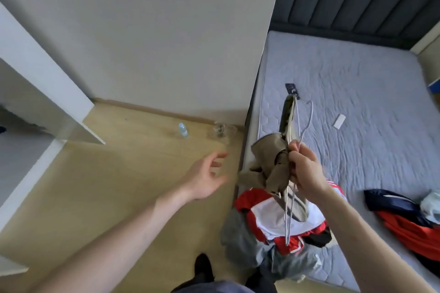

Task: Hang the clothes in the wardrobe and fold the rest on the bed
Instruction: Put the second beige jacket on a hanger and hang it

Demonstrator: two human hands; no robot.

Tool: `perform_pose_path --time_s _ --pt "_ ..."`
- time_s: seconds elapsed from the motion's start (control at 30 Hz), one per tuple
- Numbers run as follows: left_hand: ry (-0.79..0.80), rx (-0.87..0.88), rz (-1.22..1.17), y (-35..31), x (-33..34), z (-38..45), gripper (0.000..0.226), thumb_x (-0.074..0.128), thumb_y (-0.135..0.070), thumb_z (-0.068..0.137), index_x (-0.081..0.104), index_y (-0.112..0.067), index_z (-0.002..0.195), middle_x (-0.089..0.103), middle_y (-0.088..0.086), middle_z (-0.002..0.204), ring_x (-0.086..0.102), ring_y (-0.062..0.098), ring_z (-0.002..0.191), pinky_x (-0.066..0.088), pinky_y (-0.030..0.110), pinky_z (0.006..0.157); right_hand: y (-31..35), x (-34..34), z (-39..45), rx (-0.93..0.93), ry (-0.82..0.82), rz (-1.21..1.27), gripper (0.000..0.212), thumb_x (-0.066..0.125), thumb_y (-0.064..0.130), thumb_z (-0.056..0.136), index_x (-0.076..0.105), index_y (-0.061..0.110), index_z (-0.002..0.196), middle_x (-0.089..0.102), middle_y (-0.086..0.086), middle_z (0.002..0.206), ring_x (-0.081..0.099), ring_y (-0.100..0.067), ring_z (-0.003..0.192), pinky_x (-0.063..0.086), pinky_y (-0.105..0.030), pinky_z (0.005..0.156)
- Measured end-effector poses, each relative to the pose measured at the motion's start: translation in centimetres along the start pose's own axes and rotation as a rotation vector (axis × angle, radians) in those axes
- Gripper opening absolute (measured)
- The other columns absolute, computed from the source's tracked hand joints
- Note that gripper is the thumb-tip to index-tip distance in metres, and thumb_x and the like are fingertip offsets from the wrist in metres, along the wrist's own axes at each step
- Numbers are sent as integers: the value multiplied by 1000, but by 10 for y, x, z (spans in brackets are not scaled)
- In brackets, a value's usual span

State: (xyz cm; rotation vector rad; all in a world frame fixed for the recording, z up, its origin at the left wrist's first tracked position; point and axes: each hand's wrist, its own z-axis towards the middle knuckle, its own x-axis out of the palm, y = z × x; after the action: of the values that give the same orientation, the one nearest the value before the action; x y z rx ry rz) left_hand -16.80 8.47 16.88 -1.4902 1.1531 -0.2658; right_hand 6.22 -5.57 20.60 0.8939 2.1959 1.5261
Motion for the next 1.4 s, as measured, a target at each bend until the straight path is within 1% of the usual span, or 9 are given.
perform_pose_path --time_s 0.1,0.3,0.47,0.6,0.7,0.83,1.07,1.3,1.4 --pt "70 33 -133 -26 -14 -4 83 84 -46 80 43 -35 152 48 -22 148 49 -2 129 42 24 107 20 32 -13 -9 145 -68 41 34 -9 86 41 28 69 30 5 58 26 -7 41 22 -17 33" --pt "-93 175 -164 -46 -48 -34 17 68 -27 99 72 -13 107 77 4 101 72 18 97 55 45 95 29 90 -22 -68 379 -246 19 47 10 71 39 27 68 32 8 58 28 -9 46 24 -18 40" --pt "-389 158 -239 -35 -91 -66 39 56 -46 100 58 -13 79 58 -5 73 55 11 71 47 40 74 18 122 -7 -70 424 -434 31 67 16 81 40 25 67 37 7 55 33 -7 44 28 -19 38" --pt "-614 79 -588 -34 -121 -81 32 60 -37 99 65 -15 76 63 2 77 60 17 77 46 38 78 7 136 5 -139 489 -726 32 71 12 91 48 20 70 48 14 50 39 -5 49 32 -15 45" --pt "-724 43 -761 -38 -144 -92 25 58 -25 105 68 -14 84 65 9 83 61 21 80 48 36 74 5 135 11 -198 481 -906 23 72 19 91 59 6 78 59 18 51 45 0 49 36 -14 48" --pt "-869 16 -809 -46 -169 -109 21 57 -24 106 67 -11 92 62 13 90 58 25 87 46 41 81 8 128 19 -265 433 -1082 28 73 28 85 58 16 65 64 16 54 55 3 50 39 -14 50" --pt "-1078 86 -816 -57 -208 -133 32 55 -25 106 60 -17 75 59 6 74 54 19 72 45 32 69 2 84 44 -254 268 -1265 44 68 31 89 49 18 51 43 7 44 44 -11 47 36 -31 51" --pt "-809 192 -796 -85 -203 -132 25 57 -22 106 72 -2 107 76 11 94 74 22 82 58 31 65 25 127 -9 -393 371 -948 34 80 36 83 57 15 69 56 15 56 50 -5 53 41 -24 55" --pt "-654 202 -836 -108 -189 -126 24 55 -20 106 72 -3 112 77 13 102 76 23 90 61 31 70 49 166 -46 -396 486 -763 48 85 59 68 61 26 94 72 25 94 64 -7 65 51 -25 62"
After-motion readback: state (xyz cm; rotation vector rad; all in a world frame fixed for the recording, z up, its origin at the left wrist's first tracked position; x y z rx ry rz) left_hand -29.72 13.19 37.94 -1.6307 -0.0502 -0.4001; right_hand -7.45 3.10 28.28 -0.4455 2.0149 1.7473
